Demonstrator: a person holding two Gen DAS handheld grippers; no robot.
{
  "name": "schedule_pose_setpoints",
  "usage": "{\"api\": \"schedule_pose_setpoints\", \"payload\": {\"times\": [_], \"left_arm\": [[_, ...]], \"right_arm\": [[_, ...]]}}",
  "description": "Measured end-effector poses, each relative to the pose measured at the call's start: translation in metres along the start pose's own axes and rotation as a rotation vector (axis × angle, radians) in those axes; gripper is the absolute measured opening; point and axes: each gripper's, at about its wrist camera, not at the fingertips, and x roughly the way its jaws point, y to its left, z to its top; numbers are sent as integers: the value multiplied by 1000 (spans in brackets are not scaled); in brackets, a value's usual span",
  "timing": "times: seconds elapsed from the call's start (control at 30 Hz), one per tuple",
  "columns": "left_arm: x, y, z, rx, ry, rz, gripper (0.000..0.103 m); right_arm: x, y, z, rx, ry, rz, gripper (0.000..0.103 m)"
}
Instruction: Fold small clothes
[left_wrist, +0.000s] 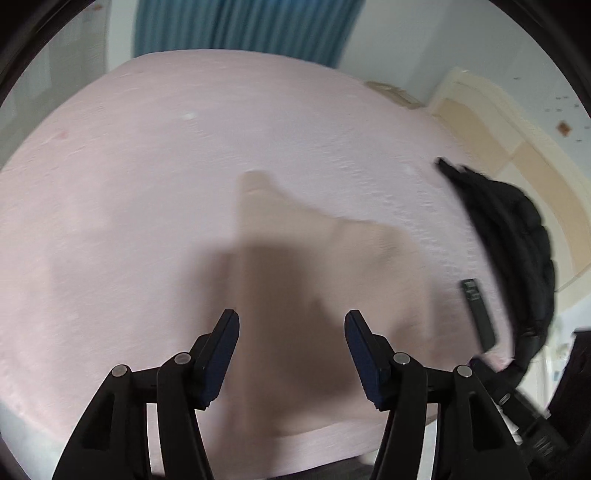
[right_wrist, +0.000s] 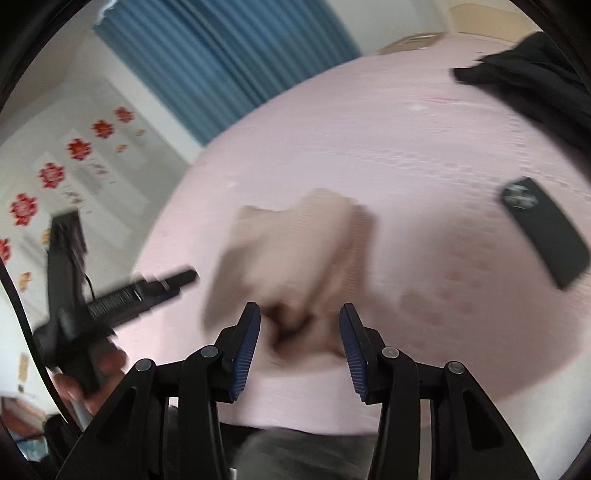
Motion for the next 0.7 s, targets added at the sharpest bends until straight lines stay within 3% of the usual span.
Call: {"api": "schedule_pose_setpoints", "payload": {"times": [0.07,0.17,0.23,0.27,0.37,0.43,0.5,0.57,0.7], "left_arm": [[-6,11,-8,-3,-2,50,57],[-13,21,-17,-11,-9,81,57],[-19,27,-24,-18,-13,95,57],[-21,31,-25,-22,-15,96,57],[-25,29,-28,-22,-21,100,57],[-27,28,-28,-17,-29,102,57],[-28,25,-27,-9,-36,107,57],[-30,20,-27,1,-47,113,57],[-34,16,-27,11,-55,115,57]], "right_arm": [[14,12,1,-26,19,-5,44],[44,25,-1,-63,76,-89,43],[62,26,-5,-78,112,-168,28],[68,26,-7,-89,122,-175,14],[65,29,-11,-160,86,-194,10],[50,29,-10,-176,29,-154,9],[31,19,-8,-135,-21,-92,9],[25,5,-11,-65,-38,-89,9],[56,-17,-25,2,56,-186,9]]}}
